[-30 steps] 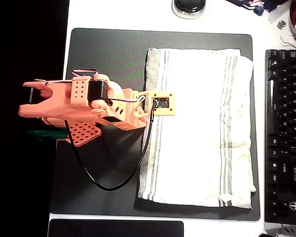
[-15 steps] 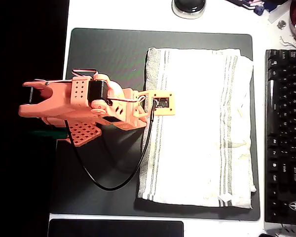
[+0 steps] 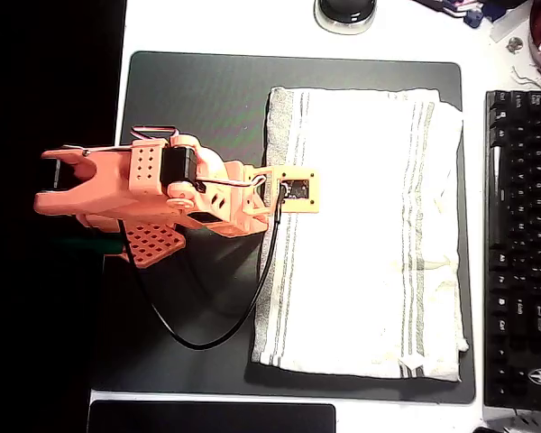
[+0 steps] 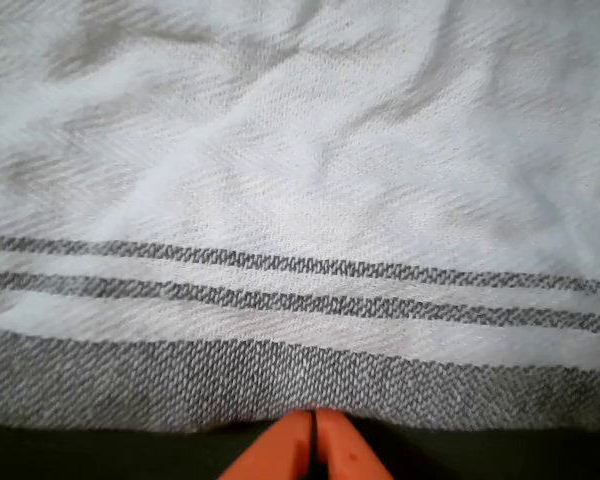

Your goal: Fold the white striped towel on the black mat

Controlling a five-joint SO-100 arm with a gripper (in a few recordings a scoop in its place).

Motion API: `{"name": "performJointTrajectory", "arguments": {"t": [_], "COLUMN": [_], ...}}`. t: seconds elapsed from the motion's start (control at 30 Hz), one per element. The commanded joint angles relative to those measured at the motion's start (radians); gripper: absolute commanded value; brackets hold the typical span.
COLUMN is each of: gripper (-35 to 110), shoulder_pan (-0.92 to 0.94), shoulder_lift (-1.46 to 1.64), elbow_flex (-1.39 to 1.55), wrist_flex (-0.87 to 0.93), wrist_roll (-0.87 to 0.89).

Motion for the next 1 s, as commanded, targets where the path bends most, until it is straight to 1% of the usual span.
{"name": "performJointTrajectory", "arguments": {"t": [0.0, 0.23, 0.37, 0.73, 0.97], "gripper": [0, 0, 0, 0, 0], "shoulder_pan": [-0.018, -0.017, -0.021, -0.087, -0.195], "shoulder_lift": [0.023, 0.023, -0.008, -0.235, -0.334], "elbow_flex": [0.021, 0.020, -0.028, -0.314, -0.517], "wrist_flex": [0.003, 0.003, -0.008, 0.006, 0.048], "wrist_roll": [-0.032, -0.041, -0.046, -0.044, -0.029]}}
